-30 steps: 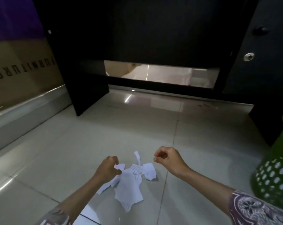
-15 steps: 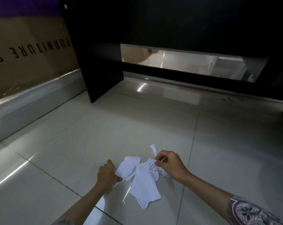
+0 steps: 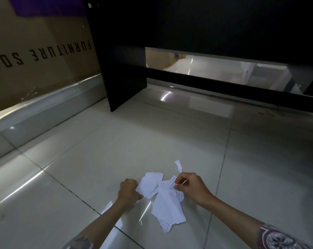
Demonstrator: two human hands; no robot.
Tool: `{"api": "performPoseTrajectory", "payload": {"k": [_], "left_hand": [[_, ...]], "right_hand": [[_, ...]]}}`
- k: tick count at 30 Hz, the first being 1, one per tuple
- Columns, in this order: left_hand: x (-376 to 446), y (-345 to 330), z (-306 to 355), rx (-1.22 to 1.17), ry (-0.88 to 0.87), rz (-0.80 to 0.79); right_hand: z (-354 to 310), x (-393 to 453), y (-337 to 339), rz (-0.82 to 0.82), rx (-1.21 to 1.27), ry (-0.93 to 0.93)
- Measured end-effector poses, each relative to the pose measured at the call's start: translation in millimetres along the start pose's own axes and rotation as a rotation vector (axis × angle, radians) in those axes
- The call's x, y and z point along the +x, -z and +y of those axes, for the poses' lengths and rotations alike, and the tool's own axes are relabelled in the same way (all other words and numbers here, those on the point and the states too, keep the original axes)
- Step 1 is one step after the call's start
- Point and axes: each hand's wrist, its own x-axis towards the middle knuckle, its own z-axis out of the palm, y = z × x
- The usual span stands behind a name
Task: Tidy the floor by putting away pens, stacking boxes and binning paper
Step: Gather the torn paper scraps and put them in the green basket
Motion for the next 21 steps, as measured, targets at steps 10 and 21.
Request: {"api": "performPoseTrajectory", "payload": {"k": [10, 21], "left_hand": [[7, 28, -5, -0.677, -0.083, 0.0], [17, 20, 15, -0.734, -0.133, 0.063]], "right_hand": [[-5, -16, -36, -0.147, -0.444, -0.208], [-1, -17, -62, -0.017, -0.225, -0.174]]}}
